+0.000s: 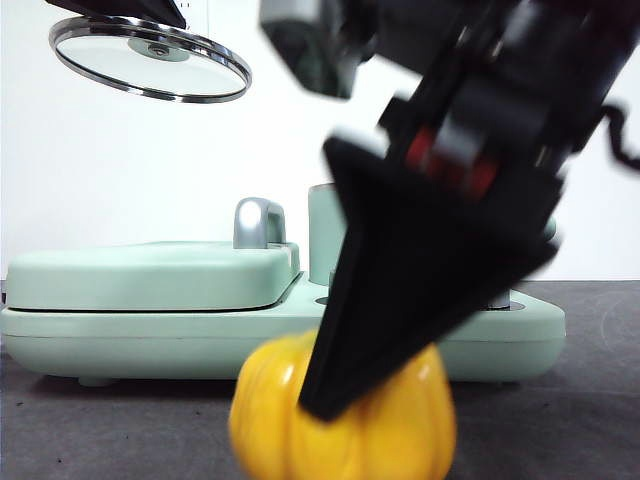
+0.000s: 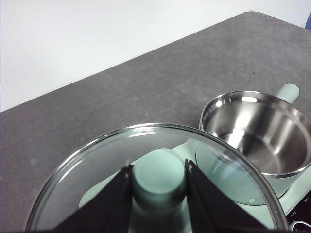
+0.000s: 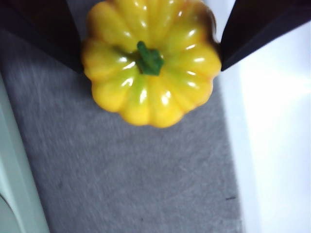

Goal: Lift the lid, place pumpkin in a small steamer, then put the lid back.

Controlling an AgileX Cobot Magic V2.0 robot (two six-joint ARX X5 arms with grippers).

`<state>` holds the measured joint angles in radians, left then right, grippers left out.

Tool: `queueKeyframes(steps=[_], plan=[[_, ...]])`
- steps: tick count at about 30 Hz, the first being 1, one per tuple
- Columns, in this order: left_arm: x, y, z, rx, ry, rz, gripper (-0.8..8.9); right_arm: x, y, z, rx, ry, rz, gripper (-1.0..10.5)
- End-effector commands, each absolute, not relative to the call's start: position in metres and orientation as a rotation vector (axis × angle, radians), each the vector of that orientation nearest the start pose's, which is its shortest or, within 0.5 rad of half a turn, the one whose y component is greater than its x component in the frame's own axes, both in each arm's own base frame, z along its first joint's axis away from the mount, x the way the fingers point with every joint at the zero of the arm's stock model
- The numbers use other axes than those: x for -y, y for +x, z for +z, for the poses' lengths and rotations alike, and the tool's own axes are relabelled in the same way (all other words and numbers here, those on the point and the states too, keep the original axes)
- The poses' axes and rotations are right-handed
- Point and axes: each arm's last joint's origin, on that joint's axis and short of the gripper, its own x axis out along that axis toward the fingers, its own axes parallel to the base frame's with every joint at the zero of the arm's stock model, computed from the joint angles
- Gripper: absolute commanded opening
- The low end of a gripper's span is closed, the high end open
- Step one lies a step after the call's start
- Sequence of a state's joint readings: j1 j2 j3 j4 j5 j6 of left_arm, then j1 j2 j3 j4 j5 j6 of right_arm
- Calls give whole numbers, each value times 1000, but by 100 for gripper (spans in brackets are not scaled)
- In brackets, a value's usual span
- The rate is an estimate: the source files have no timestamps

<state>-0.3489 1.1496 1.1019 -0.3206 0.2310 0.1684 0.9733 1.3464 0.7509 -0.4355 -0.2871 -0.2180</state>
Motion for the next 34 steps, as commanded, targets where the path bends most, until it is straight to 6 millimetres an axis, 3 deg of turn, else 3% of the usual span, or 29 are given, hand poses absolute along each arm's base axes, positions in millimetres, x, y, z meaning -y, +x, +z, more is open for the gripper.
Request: queueKeyframes(steps=[1,9,20,26,34], plan=[[92,231,367,-272,185,-605,10,-207,133,213,-948,-452,1201,362],[92,231,367,-272,185,-605,10,-181,141,268,-1086,-339,945,360],[92,231,367,-272,184,-605,10,-157,172,339,-1066,-220,713,360],[92,231,367,-272,184,-605,10,-153,198,362,-1034,-209,667,359],[92,231,367,-273,184,-605,10,-159,244,378,-996,-206,626,359]])
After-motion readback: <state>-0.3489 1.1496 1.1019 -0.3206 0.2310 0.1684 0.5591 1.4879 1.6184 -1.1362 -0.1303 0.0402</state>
